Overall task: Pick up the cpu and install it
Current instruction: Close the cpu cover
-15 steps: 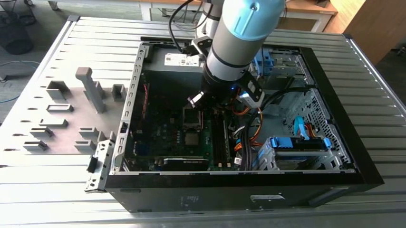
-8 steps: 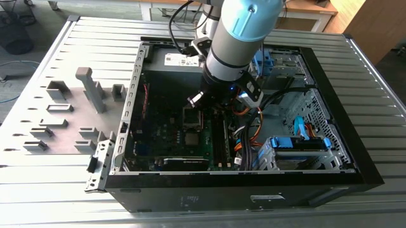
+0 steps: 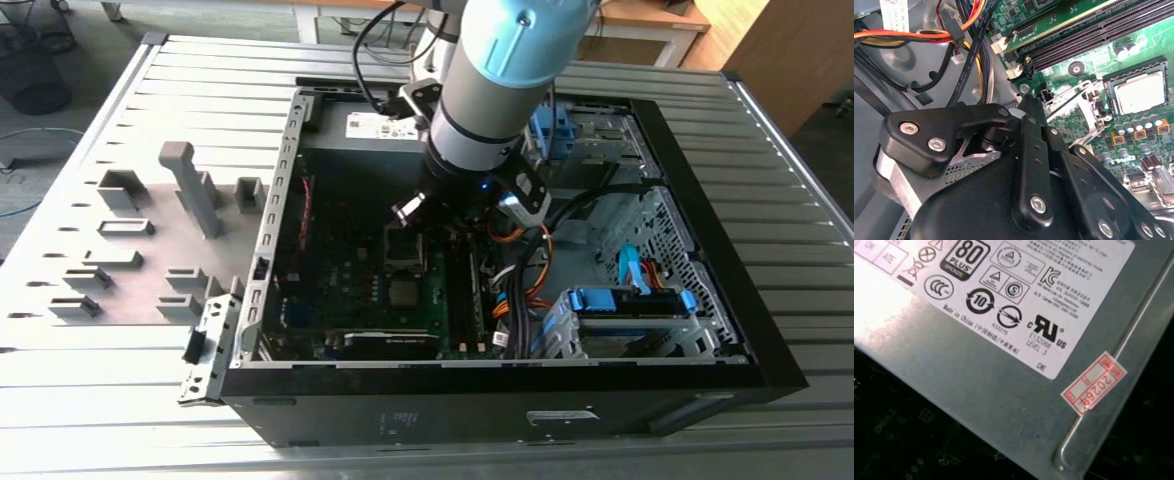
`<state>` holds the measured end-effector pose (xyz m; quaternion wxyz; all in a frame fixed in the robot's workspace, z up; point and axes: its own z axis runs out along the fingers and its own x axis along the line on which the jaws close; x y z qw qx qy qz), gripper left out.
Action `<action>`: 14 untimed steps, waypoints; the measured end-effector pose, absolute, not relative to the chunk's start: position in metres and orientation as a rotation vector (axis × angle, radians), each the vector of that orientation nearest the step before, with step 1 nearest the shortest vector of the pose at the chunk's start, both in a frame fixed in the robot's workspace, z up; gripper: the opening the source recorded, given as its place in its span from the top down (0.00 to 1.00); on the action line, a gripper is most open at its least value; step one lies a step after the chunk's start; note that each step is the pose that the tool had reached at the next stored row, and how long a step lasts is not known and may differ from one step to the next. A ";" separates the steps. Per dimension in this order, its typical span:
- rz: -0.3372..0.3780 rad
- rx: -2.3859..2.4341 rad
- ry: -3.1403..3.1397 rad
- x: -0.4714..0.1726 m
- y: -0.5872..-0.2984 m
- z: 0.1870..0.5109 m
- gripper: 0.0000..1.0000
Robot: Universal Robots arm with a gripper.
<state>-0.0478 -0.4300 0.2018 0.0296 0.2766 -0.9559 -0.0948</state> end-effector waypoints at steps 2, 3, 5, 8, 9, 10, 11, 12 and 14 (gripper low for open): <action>-0.292 0.853 -2.948 -0.048 -0.430 0.202 0.89; -0.292 0.853 -2.947 -0.049 -0.430 0.202 0.89; -0.292 0.853 -2.947 -0.049 -0.430 0.202 0.89; -0.292 0.853 -2.947 -0.049 -0.430 0.202 0.89; -0.293 0.853 -2.948 -0.049 -0.430 0.202 0.89; -0.294 0.853 -2.948 -0.049 -0.430 0.202 0.89; -0.295 0.853 -2.948 -0.049 -0.430 0.202 0.89; -0.296 0.853 -2.948 -0.049 -0.430 0.202 0.89; -0.298 0.853 -2.948 -0.049 -0.430 0.203 0.89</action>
